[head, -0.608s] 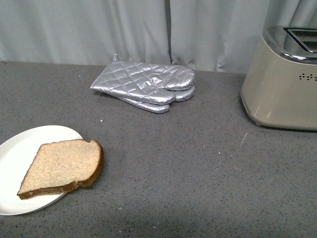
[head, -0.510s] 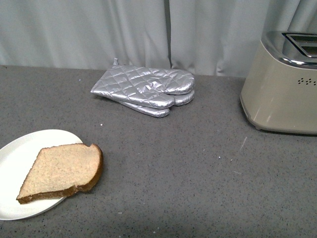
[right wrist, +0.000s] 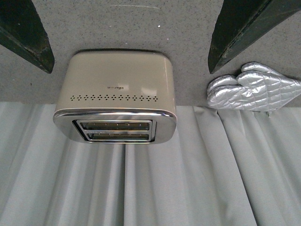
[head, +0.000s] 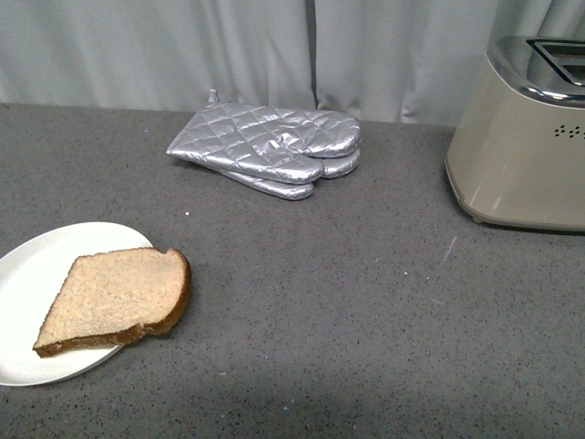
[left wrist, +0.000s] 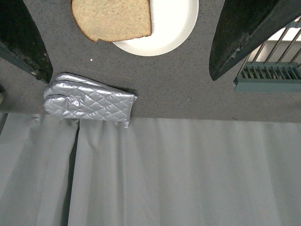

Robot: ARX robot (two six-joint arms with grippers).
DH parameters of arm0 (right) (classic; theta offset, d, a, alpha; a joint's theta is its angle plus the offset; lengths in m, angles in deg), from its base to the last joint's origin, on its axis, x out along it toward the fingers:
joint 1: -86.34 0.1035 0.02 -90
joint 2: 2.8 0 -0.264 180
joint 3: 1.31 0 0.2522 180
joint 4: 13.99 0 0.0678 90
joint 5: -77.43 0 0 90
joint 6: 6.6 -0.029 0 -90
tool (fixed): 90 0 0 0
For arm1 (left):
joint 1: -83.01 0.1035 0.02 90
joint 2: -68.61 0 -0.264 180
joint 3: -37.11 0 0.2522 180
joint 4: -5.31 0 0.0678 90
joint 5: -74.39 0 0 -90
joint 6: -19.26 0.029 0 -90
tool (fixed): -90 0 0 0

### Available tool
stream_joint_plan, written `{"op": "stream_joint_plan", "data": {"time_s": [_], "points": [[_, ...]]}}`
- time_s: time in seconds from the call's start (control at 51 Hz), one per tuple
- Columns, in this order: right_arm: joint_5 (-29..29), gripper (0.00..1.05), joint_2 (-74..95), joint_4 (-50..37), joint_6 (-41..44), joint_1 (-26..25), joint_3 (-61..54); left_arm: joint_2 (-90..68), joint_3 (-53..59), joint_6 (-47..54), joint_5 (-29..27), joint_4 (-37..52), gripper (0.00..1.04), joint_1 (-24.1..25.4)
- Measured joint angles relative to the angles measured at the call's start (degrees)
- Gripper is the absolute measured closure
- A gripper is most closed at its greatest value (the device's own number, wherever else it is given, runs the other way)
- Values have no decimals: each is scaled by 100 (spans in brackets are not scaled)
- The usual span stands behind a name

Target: Put bread into toaster

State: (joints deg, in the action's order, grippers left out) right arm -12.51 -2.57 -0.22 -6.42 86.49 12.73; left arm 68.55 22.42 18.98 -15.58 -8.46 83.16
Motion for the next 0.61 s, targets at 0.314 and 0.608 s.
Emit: {"op": "stream_joint_plan", "data": {"time_s": [0.314, 0.608], "points": [[0, 9, 2, 0, 0, 0, 0, 0, 0, 0, 0, 0, 7, 0], [0, 9, 0, 0, 0, 0, 0, 0, 0, 0, 0, 0, 7, 0]]}}
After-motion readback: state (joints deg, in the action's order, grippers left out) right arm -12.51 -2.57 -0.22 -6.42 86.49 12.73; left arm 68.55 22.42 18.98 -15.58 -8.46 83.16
